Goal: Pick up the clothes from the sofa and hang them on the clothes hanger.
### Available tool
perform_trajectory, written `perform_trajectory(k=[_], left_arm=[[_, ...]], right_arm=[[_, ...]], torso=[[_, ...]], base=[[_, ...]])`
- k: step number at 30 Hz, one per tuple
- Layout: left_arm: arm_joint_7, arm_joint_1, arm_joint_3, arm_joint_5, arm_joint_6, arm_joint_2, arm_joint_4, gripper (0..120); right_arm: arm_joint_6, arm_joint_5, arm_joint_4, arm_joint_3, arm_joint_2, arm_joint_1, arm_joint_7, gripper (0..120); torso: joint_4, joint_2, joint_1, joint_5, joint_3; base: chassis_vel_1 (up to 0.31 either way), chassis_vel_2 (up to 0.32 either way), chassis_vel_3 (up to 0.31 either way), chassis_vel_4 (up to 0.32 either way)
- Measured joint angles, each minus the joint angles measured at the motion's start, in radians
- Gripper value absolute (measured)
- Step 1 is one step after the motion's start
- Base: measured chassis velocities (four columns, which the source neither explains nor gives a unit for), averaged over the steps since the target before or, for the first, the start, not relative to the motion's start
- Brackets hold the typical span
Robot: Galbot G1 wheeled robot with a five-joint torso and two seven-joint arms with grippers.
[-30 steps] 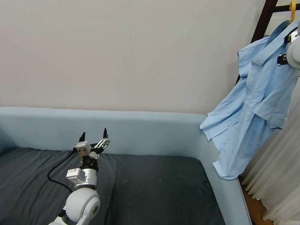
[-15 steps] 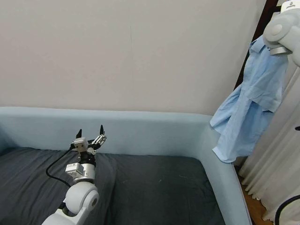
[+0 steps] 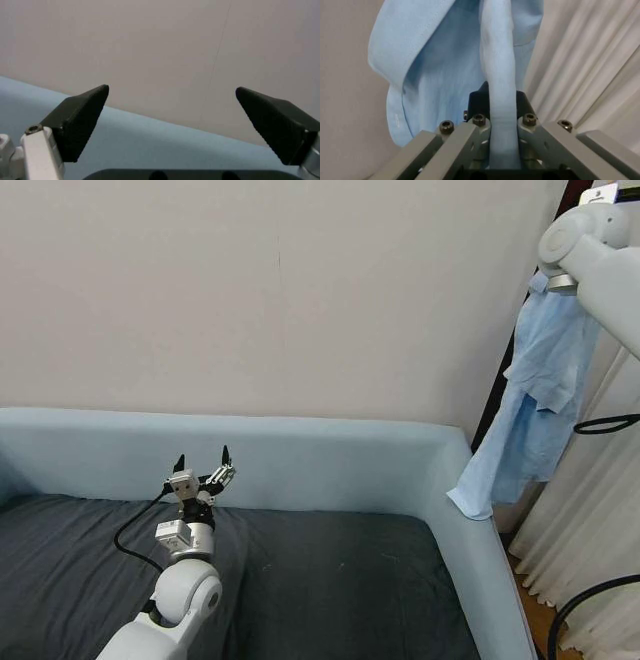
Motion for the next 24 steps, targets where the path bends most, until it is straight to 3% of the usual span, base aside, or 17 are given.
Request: perform_trajectory(k=[7,24], left_arm=[[-0.003,-0.009,-0.002,-0.007,-0.001,0.014,0.016,100],[-0.007,-0.011,0.004,-0.010,-0.002,0.019,0.020,100]], right_arm=[[0.029,-0.070,-0.118,0.086,0.047,-0.013,-0.061,1],[0.135,-0.121,-0.139,0.136,0.049,-0.059,-0.128,1]], torso=[[-0.0003,0.000,0.000,0.0002,0.000],[0.0000,0.000,0.000,0.0001,0.000]], base=[[0.000,0.000,0.000,0.000],[0.000,0.000,0.000,0.000]])
